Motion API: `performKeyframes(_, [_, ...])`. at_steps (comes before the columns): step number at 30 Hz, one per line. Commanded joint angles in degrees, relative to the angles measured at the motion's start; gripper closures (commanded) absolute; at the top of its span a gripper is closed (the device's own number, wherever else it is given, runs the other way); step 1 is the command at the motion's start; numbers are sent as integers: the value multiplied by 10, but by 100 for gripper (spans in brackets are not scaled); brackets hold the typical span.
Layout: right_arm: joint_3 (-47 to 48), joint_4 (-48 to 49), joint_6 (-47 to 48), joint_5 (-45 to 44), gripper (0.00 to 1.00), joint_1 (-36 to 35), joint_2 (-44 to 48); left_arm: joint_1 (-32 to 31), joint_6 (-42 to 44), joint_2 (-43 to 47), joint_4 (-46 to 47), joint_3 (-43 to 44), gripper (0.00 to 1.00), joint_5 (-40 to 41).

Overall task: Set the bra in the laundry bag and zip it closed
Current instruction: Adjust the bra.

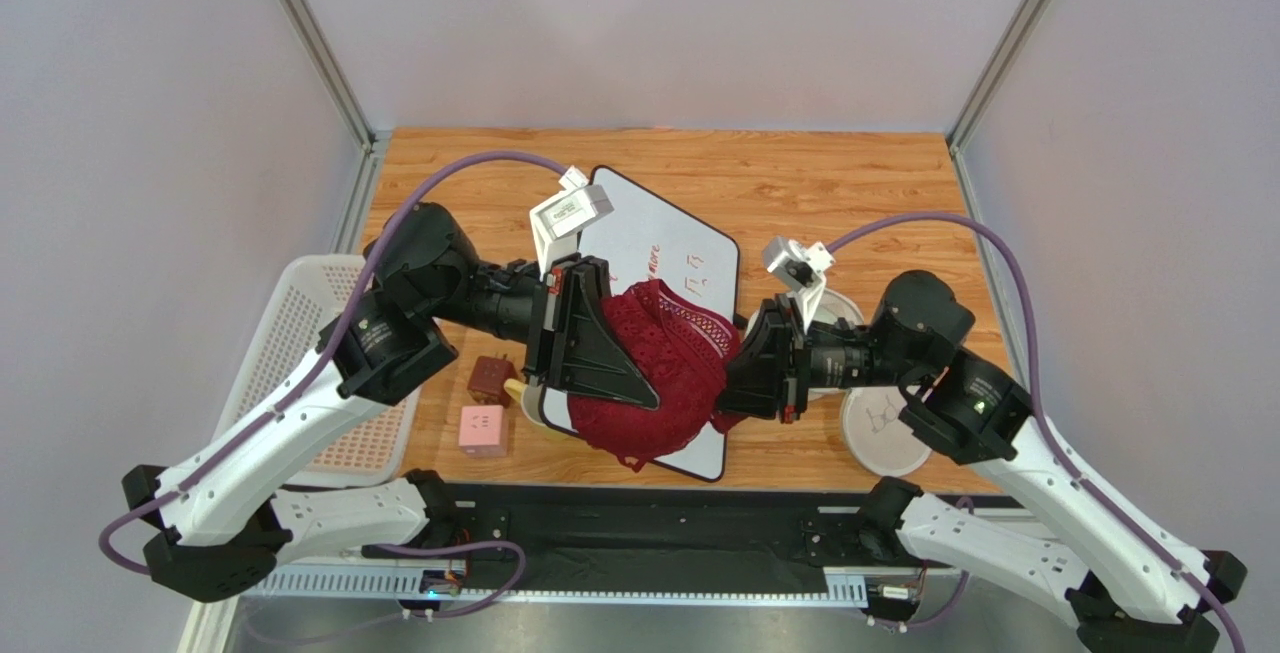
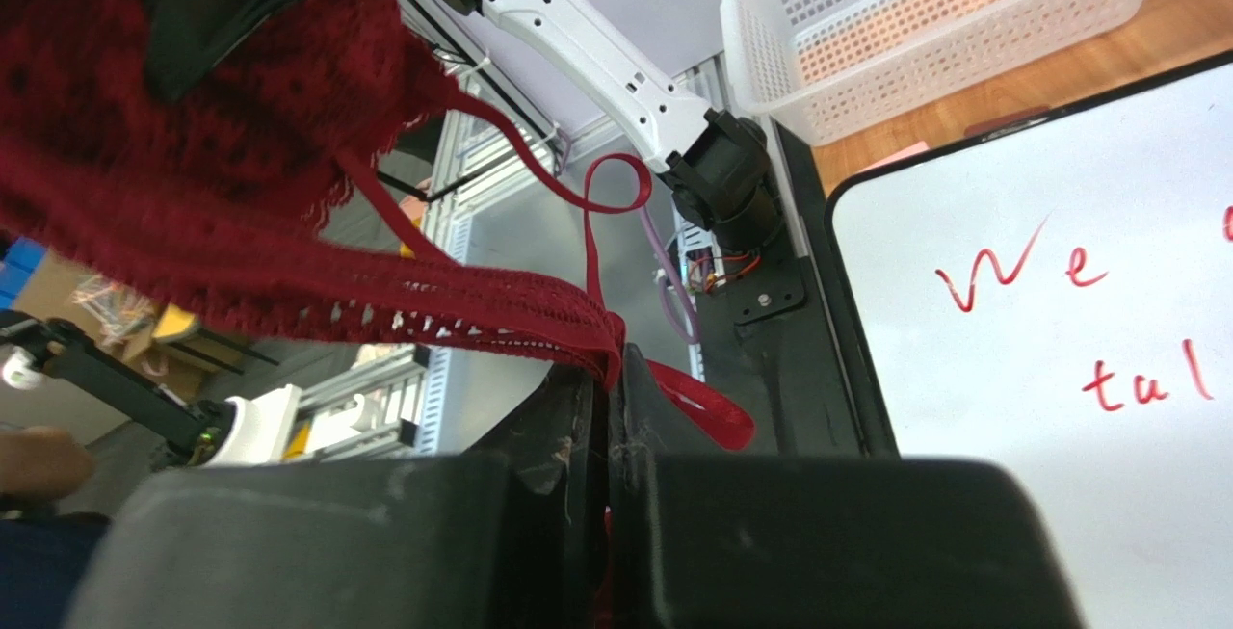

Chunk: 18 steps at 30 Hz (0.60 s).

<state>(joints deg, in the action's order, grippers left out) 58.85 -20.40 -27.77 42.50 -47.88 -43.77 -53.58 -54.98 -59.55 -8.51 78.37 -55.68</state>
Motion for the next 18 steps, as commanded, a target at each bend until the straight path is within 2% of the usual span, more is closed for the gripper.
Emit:
performKeyframes(1, [9,73,-84,-19,100,-3,-35,1,2,-11,36,-7,100,-17])
performKeyframes(3, [7,103,-120,-29,100,-3,-40,1,9,-15,44,-16,100,-13])
performKeyframes(6, [7,99,-147,-81,100,-3,-42,1,21,-28,62,-29,100,-12])
performKeyframes(13, [5,95,-207,-171,100,-3,-27,1,88,-73,16,-12,100,0])
performKeyframes(15, [-16,131,-210,-172,100,-3,-15,1,88,-78,22,-13,100,5])
performKeyframes(18, [-42,174,-221,-169,100,-3,7,1,122,-90,-31,9,100,26])
